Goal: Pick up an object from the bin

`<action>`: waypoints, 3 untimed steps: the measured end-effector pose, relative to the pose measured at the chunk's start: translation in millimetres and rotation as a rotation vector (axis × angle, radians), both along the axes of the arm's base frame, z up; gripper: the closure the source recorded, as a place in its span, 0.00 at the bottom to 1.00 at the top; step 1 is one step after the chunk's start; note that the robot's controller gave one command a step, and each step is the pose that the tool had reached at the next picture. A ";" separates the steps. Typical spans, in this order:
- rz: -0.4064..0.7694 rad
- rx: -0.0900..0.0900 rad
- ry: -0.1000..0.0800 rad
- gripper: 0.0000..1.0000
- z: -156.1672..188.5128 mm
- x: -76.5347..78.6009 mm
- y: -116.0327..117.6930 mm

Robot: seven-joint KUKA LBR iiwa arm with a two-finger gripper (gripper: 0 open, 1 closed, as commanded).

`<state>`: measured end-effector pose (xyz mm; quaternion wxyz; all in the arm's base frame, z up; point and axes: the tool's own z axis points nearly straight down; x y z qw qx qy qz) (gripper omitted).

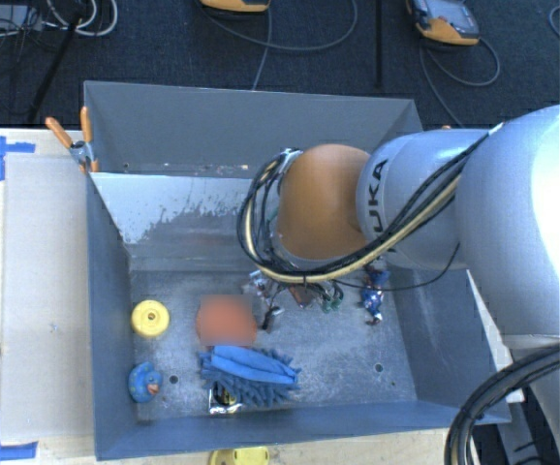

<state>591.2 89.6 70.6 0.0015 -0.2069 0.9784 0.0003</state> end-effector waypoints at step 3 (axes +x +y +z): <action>0.087 -0.001 0.002 0.00 9.2 -0.4 39.0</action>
Offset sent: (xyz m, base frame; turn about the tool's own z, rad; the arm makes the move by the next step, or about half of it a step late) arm 0.0000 0.0000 0.0000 0.0000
